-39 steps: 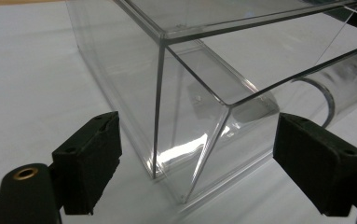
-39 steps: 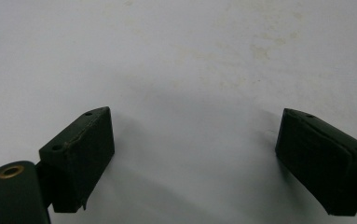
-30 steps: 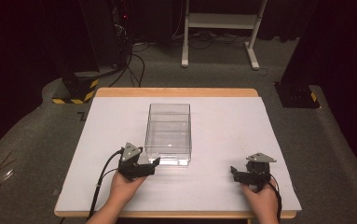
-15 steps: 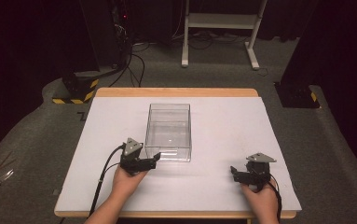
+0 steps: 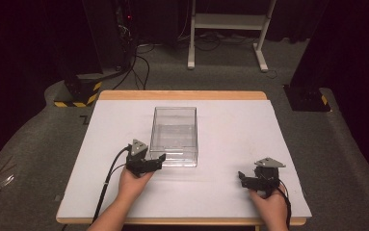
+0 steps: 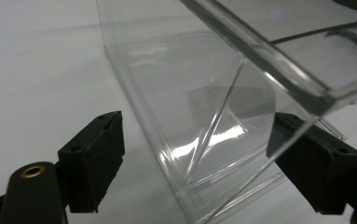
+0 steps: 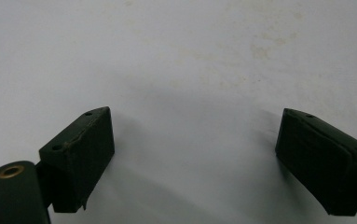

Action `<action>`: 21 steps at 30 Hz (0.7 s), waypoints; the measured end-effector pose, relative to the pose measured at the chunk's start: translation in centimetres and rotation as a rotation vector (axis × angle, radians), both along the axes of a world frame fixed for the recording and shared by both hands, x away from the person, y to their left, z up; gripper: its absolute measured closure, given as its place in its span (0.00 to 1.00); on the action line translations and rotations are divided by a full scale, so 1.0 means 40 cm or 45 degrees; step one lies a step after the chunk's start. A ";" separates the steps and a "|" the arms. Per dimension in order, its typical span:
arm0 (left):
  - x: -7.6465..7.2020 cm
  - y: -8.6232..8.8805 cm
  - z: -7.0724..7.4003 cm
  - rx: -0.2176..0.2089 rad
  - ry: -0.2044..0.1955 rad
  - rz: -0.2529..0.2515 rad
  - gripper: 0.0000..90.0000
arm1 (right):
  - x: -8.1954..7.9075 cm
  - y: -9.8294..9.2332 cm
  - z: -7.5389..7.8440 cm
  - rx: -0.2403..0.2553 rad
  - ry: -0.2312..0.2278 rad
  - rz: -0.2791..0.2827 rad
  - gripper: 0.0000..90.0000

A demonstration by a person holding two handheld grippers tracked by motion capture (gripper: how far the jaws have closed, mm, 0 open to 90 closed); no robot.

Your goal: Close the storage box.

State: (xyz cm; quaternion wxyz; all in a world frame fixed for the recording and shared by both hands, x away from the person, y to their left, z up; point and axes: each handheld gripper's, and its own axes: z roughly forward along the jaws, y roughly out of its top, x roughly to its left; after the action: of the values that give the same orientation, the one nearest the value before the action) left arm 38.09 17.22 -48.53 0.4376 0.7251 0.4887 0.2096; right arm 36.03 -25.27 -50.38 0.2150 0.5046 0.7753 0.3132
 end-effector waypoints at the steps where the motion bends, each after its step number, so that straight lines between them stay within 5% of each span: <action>1: 0.001 0.000 0.000 -0.003 0.001 -0.002 0.21 | 0.000 0.000 0.000 0.000 0.000 0.000 0.13; 21: -0.034 0.009 0.012 -0.008 -0.005 -0.046 0.22 | 0.000 0.000 0.000 0.000 -0.001 0.000 0.13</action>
State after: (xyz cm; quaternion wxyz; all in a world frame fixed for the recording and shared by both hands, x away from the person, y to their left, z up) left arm 36.71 17.58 -48.07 0.4447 0.7320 0.4753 0.2014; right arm 36.02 -25.27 -50.38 0.2154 0.5043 0.7754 0.3133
